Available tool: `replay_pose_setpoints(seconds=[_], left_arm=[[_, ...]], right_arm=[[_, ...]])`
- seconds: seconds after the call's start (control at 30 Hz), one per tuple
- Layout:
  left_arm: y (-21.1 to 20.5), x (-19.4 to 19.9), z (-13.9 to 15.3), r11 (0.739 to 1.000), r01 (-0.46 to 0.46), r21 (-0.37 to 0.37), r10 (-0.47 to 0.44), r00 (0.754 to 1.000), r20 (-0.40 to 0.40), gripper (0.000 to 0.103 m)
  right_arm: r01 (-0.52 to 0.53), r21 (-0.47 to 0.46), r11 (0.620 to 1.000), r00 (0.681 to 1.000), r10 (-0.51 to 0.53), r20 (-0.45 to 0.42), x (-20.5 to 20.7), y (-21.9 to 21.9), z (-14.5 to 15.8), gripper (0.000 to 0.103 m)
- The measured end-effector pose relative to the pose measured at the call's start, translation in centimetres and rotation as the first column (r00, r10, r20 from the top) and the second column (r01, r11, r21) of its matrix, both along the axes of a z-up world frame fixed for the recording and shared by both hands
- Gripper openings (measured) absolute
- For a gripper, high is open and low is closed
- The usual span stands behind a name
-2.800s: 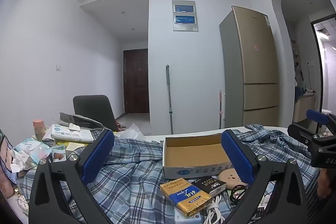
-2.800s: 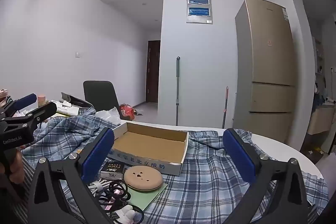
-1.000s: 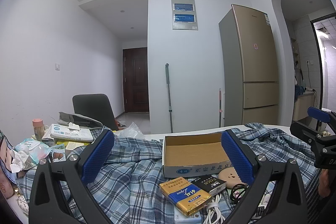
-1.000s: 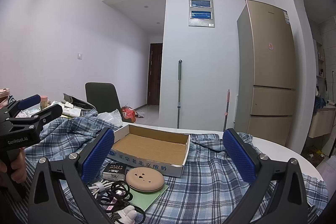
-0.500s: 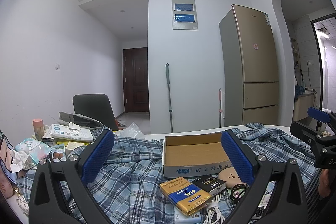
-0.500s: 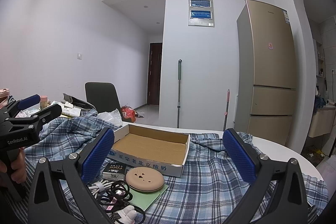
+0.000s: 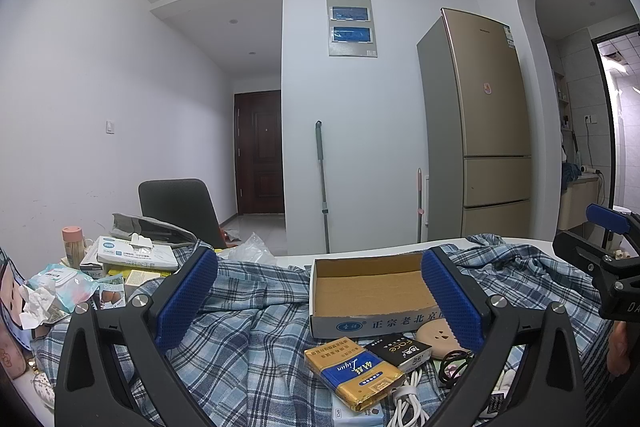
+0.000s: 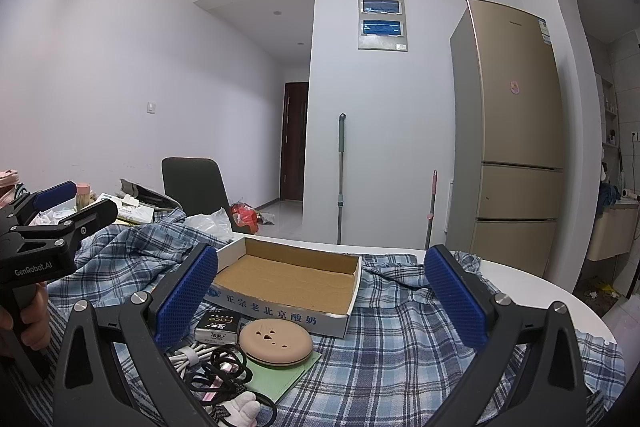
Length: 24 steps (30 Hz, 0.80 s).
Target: Organize soft objects
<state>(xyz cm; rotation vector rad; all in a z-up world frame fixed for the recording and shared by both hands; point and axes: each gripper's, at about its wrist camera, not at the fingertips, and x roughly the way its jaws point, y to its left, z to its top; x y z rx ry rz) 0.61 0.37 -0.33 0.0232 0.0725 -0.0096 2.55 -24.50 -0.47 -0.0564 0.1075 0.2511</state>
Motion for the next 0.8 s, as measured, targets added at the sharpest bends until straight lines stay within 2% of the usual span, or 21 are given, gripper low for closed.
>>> replay_pose_setpoints(seconds=[0.8], left_arm=[[-0.03, -0.57, 0.17, 1.000, -0.007, 0.000, 0.007, 1.000, 0.003, 0.103]], right_arm=[[0.001, 0.002, 1.000, 1.000, -0.001, -0.007, 0.03, -0.01, -0.21, 0.103]])
